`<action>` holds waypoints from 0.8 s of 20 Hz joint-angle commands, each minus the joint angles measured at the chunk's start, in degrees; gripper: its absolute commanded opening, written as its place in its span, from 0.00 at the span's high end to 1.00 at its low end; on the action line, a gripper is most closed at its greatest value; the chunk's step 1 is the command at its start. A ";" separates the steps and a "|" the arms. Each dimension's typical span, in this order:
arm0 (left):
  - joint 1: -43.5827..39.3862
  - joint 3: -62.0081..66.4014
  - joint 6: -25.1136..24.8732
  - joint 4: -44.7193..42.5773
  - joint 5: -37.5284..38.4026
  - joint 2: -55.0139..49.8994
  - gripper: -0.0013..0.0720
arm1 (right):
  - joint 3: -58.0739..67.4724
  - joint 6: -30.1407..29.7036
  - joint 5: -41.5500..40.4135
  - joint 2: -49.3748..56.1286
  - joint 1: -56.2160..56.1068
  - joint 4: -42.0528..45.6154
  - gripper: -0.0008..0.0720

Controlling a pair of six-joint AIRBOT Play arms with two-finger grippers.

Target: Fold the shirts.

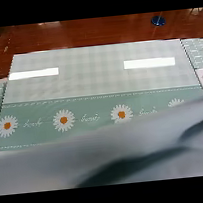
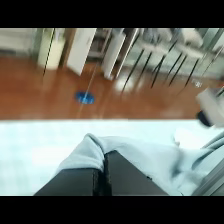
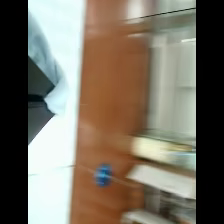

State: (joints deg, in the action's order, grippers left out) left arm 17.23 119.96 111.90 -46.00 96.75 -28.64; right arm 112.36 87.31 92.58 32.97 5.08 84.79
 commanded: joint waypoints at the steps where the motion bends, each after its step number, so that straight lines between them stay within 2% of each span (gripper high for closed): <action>1: 0.90 -3.54 1.84 1.51 8.81 0.61 0.96 | -1.53 0.98 13.84 2.32 -1.01 -1.55 0.95; 3: 2.49 -11.61 -3.65 1.49 8.79 1.01 0.96 | -10.67 0.87 13.60 4.42 -1.03 -2.91 0.95; 4: 3.96 -16.50 -9.09 1.38 8.74 0.92 0.96 | -16.79 -0.35 11.61 6.14 -1.03 -4.17 0.95; 5: 5.99 -22.16 -16.09 0.02 8.63 0.11 0.96 | -22.10 -1.11 6.86 8.39 -1.03 -4.55 0.95; 7: 10.05 -33.46 -26.45 -1.42 6.14 -3.08 0.96 | -29.31 -1.20 -3.63 15.19 -1.03 -4.57 0.95; 8: 11.10 -38.91 -28.85 -1.25 2.49 -5.03 0.96 | -30.51 -1.18 -6.56 19.93 -1.03 -5.01 0.95; 9: 10.23 -44.54 -28.00 2.01 -2.32 -7.23 0.96 | -30.58 -1.20 -8.04 24.57 -1.03 -5.57 0.95; 10: 8.50 -49.31 -29.77 4.17 -6.67 -10.08 0.96 | -30.58 -1.22 -9.46 29.18 -1.03 -6.60 0.95; 11: 6.23 -52.96 -29.88 3.69 -11.06 -12.76 0.96 | -30.58 -1.22 -10.67 33.07 -1.03 -7.76 0.95; 14: 0.04 -57.92 -38.27 2.69 -22.86 -23.96 0.96 | -30.58 -1.46 -17.77 43.04 -1.95 -7.63 0.95; 16: -2.86 -57.72 -40.74 2.73 -29.24 -32.46 0.96 | -30.58 -2.23 -24.06 47.98 -2.84 -7.80 0.95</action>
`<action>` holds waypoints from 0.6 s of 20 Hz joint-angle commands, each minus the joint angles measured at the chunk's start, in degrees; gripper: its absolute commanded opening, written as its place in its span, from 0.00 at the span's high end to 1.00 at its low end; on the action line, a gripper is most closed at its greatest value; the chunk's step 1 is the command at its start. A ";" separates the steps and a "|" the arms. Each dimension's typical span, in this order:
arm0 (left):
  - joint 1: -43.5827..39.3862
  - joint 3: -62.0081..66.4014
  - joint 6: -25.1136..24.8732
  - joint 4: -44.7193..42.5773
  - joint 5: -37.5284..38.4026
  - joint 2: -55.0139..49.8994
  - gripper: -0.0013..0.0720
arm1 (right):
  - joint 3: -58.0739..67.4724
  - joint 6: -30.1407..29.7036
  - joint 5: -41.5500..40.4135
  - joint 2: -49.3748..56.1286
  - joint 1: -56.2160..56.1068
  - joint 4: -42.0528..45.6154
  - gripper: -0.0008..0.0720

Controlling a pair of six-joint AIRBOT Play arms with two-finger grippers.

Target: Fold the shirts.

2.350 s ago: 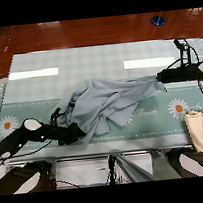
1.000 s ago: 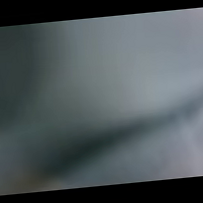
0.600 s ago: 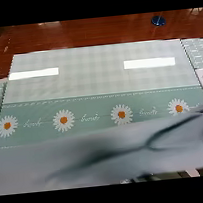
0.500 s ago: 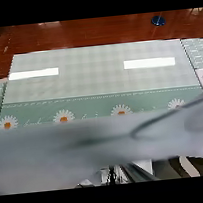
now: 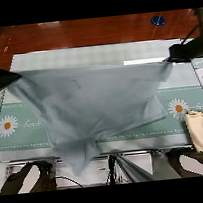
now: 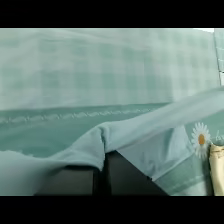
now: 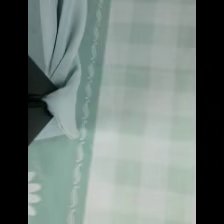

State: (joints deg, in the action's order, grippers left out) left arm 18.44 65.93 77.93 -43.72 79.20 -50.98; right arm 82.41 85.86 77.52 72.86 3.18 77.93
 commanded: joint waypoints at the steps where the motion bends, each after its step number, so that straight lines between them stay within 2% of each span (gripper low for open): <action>1: -4.94 -3.69 -7.45 0.46 -14.03 -13.70 0.96 | -0.63 -1.86 -11.43 9.86 -1.49 -0.94 0.95; 4: -6.51 -3.69 -8.55 0.46 -19.58 -22.18 0.96 | -0.63 -3.02 -20.57 12.98 -1.49 -0.92 0.95; 8: -7.52 -3.72 -8.52 0.70 -27.52 -27.41 0.96 | -0.63 -3.02 -35.89 13.90 -1.49 -1.09 0.95; 10: -8.83 -3.74 -8.48 0.76 -29.22 -29.22 0.96 | -0.63 -3.02 -37.92 14.78 -1.49 -1.99 0.95; 12: -10.84 -3.74 -8.50 0.74 -28.79 -31.56 0.96 | -0.63 -3.02 -35.69 16.65 -1.51 -2.38 0.95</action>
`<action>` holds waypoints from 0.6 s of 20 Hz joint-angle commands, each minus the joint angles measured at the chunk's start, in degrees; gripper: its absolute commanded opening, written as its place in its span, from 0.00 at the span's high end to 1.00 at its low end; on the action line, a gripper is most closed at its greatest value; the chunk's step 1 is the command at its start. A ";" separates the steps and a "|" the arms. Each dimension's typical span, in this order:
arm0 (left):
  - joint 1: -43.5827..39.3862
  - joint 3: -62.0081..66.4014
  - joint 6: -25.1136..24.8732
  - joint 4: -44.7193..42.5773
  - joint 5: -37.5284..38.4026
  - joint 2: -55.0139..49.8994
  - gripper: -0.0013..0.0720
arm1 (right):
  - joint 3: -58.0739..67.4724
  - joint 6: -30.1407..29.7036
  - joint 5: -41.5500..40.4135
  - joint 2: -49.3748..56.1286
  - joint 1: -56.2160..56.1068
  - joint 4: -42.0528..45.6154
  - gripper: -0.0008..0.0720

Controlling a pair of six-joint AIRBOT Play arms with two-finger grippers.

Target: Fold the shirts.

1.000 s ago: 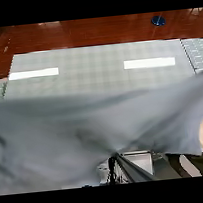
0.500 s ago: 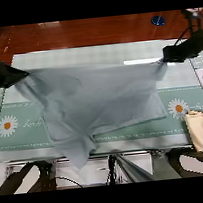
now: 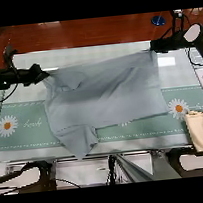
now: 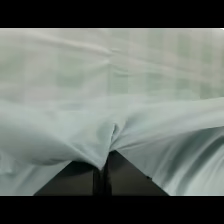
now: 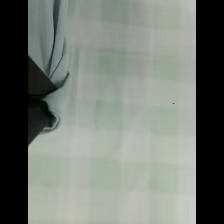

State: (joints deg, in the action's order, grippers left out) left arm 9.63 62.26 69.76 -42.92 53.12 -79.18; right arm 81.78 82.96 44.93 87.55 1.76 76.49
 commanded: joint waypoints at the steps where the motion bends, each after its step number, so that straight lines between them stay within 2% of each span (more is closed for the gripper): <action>1: -3.04 -0.07 -0.33 -0.09 -2.54 -4.48 0.96 | 0.00 -0.07 -1.33 3.06 -0.07 -1.20 0.95; 3: -4.28 -0.07 -0.31 -0.07 -2.51 -5.75 0.95 | 0.00 -0.09 2.25 4.83 -0.07 -1.27 0.94; 4: -4.09 0.15 -0.31 -0.07 -2.08 -5.53 0.85 | 0.00 -0.13 3.06 5.01 -0.07 -1.20 0.79; 5: -3.04 1.25 -0.33 -0.17 0.02 -5.29 0.59 | 0.28 -0.63 3.63 4.50 0.02 -1.14 0.57; 6: -0.76 3.43 -0.35 -0.33 4.26 -5.05 0.37 | 1.49 -2.86 6.05 3.39 0.42 -0.44 0.49; 8: 5.64 8.57 -1.62 -3.28 16.83 -4.15 0.36 | 4.33 -6.12 13.92 0.28 1.49 7.30 0.49; 10: 12.26 8.79 -1.51 -8.66 27.96 -1.51 0.37 | 4.42 -3.61 21.03 -3.30 3.69 16.96 0.49; 11: 14.88 5.95 -0.13 -11.30 30.23 0.59 0.36 | 3.91 -1.49 25.00 -4.20 5.92 18.32 0.39; 12: 17.40 1.11 0.48 -12.44 31.26 3.37 0.36 | 2.67 -1.09 27.91 -4.42 8.55 16.06 0.29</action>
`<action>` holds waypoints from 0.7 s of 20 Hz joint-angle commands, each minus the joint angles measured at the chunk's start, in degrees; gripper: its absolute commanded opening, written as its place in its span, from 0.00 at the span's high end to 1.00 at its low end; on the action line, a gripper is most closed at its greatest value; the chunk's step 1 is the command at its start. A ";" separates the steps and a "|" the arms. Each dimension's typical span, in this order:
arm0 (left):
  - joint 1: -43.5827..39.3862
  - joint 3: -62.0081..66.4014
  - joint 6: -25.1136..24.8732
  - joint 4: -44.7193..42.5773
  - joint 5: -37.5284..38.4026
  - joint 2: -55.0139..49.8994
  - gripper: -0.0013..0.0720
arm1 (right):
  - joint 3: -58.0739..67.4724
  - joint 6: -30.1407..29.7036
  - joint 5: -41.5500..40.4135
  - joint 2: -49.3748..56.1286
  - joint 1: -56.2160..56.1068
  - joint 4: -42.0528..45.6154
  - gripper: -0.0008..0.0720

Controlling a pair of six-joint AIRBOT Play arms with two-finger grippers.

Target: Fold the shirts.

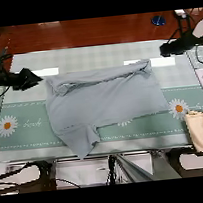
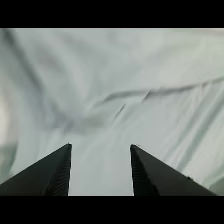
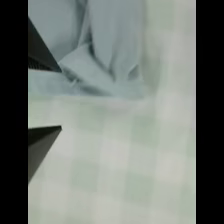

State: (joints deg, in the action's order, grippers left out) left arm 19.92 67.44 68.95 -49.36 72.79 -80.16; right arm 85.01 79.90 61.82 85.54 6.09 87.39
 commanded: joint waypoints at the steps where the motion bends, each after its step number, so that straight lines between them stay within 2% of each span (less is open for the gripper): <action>1: 9.07 -9.77 1.07 -5.64 11.34 7.23 0.36 | -2.64 0.33 13.40 -2.43 7.08 0.59 0.26; 4: 11.65 -27.39 -1.11 -5.51 9.03 15.67 0.32 | -11.74 -5.42 17.22 -2.43 15.41 -16.79 0.26; 6: 11.85 -34.93 -1.03 -5.09 6.58 18.40 0.32 | -16.79 -8.98 18.43 -2.43 18.93 -24.50 0.26; 10: 11.82 -42.88 -1.86 -5.09 4.83 18.34 0.32 | -22.86 -11.96 19.30 -2.45 21.38 -26.18 0.26; 14: 10.60 -44.44 -0.37 -5.11 0.57 18.27 0.32 | -26.88 -12.81 18.10 -2.45 21.49 -26.49 0.26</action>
State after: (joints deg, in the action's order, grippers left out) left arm 31.16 25.34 67.68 -54.37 76.18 -62.24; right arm 61.30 68.66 79.85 83.13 26.83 62.52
